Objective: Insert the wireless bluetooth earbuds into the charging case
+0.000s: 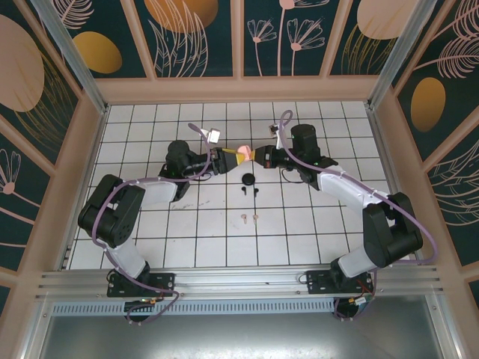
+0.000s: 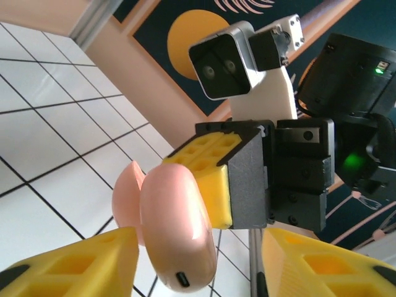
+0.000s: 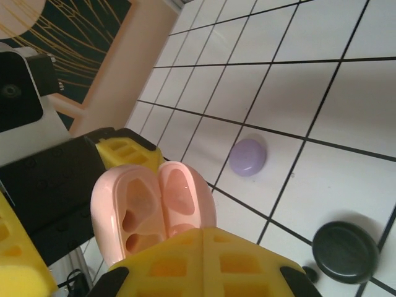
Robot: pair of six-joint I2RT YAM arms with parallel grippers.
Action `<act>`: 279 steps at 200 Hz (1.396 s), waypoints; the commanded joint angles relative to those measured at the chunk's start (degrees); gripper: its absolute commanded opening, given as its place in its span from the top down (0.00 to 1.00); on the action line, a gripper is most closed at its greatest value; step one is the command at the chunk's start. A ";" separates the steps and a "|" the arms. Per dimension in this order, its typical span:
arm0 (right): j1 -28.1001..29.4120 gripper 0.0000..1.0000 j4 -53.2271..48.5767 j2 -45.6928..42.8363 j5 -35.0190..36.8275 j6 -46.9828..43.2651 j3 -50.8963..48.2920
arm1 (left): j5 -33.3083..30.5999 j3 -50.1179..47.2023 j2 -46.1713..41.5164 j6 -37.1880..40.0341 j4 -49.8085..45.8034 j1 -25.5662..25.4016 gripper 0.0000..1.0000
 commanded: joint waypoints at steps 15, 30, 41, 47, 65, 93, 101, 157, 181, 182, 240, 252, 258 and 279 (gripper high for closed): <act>-0.49 1.00 -4.95 -1.62 3.58 -5.22 3.62 | -2.42 1.06 -4.91 6.47 -7.41 0.65 0.40; -0.53 1.00 -8.11 -1.66 5.01 -8.49 5.03 | -0.93 3.43 -6.08 11.43 -15.50 1.29 0.37; -0.59 1.00 -10.47 -1.57 6.37 -11.08 6.06 | 0.25 6.14 -6.48 15.98 -23.15 1.73 0.37; -0.75 1.00 -11.53 -1.52 7.27 -12.10 6.59 | 0.26 7.59 -6.58 18.37 -27.25 1.91 0.37; -1.63 1.00 -12.91 -0.90 7.97 -13.26 7.13 | -0.49 9.97 -6.88 22.94 -34.27 2.53 0.37; -1.18 1.00 -11.34 -0.54 7.70 -10.92 4.36 | -3.53 8.57 -7.95 20.73 -31.70 3.26 0.37; -0.77 1.00 -10.95 -0.99 7.88 -10.08 3.31 | -4.82 7.61 -8.44 19.66 -30.10 3.21 0.37; 2.82 0.86 -10.87 -3.51 12.91 -6.53 -2.36 | -15.00 1.25 -10.97 14.38 -23.07 3.26 0.36; 4.74 0.75 -11.97 -4.27 14.43 -5.31 -3.42 | -17.67 -0.23 -11.99 13.39 -21.83 3.25 0.33; 4.82 0.74 -11.97 -4.30 14.44 -5.23 -3.48 | -17.83 -0.33 -12.06 13.37 -21.78 3.26 0.32; 13.54 0.56 -21.84 -4.59 24.16 3.63 -3.79 | -25.64 -3.88 -16.50 11.98 -20.69 4.11 0.09; 15.43 0.54 -24.40 -4.67 26.38 6.61 -4.26 | -27.07 -4.49 -17.73 11.80 -20.59 4.38 0.01; 16.34 0.54 -25.60 -4.74 27.71 8.52 -4.51 | -28.09 -4.84 -18.47 11.76 -20.72 4.49 0.02; 19.04 0.53 -27.96 -5.12 29.92 13.57 -5.99 | -33.10 -6.27 -21.74 11.70 -21.07 4.83 0.01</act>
